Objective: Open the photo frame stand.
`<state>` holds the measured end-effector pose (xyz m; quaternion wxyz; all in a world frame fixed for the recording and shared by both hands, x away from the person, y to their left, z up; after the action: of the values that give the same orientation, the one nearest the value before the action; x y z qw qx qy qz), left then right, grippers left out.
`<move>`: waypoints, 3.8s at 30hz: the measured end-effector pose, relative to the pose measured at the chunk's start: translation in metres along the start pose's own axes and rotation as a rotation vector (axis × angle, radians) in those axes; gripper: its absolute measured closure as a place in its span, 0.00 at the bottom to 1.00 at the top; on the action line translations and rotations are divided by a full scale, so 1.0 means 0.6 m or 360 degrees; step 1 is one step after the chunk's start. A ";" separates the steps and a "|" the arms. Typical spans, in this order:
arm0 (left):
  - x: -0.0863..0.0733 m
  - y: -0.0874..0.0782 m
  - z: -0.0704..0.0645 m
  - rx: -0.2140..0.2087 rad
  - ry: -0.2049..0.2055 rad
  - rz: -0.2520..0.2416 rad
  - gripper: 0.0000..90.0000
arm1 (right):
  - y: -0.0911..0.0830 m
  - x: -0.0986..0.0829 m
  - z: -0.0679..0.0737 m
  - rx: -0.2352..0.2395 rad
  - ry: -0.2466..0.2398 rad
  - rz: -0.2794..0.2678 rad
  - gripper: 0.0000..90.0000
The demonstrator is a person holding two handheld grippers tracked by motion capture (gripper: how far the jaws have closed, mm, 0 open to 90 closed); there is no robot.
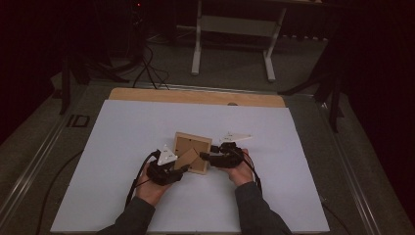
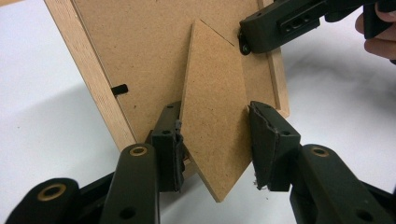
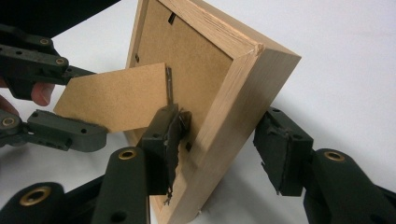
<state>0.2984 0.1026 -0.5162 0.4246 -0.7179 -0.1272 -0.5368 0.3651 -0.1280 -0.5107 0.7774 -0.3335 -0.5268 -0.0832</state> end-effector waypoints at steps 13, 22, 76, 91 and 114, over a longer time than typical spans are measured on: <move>0.005 -0.007 0.018 -0.0139 -0.0141 0.0032 0.65 | -0.006 0.001 0.013 -0.0010 -0.0107 -0.0006 0.58; 0.007 -0.009 0.021 -0.0177 -0.0142 0.0073 0.73 | -0.010 0.003 0.022 -0.0010 -0.0171 -0.0012 0.59; 0.008 0.020 0.010 -0.0012 -0.0050 0.0154 0.75 | -0.024 0.015 0.049 -0.0072 -0.0311 -0.0103 0.63; 0.000 0.017 0.011 -0.0103 -0.0185 0.0138 0.65 | -0.028 0.012 0.055 0.0009 -0.0306 -0.0091 0.58; -0.012 0.007 0.014 -0.0161 -0.0273 0.0129 0.60 | -0.029 0.009 0.066 0.0091 -0.0301 -0.0034 0.48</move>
<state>0.3039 0.1079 -0.5250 0.3968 -0.7862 -0.1066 -0.4615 0.3284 -0.1160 -0.4899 0.7324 -0.3121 -0.6035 -0.0445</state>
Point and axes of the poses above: each handheld gripper's, and its own axes: y roughly forward along the jaws, x roughly out of its top, z roughly to its left, the point moved 1 cm from there along y, roughly forward along the jaws, and after that the axes turned 8 degrees about -z, right-handed, at the moved point
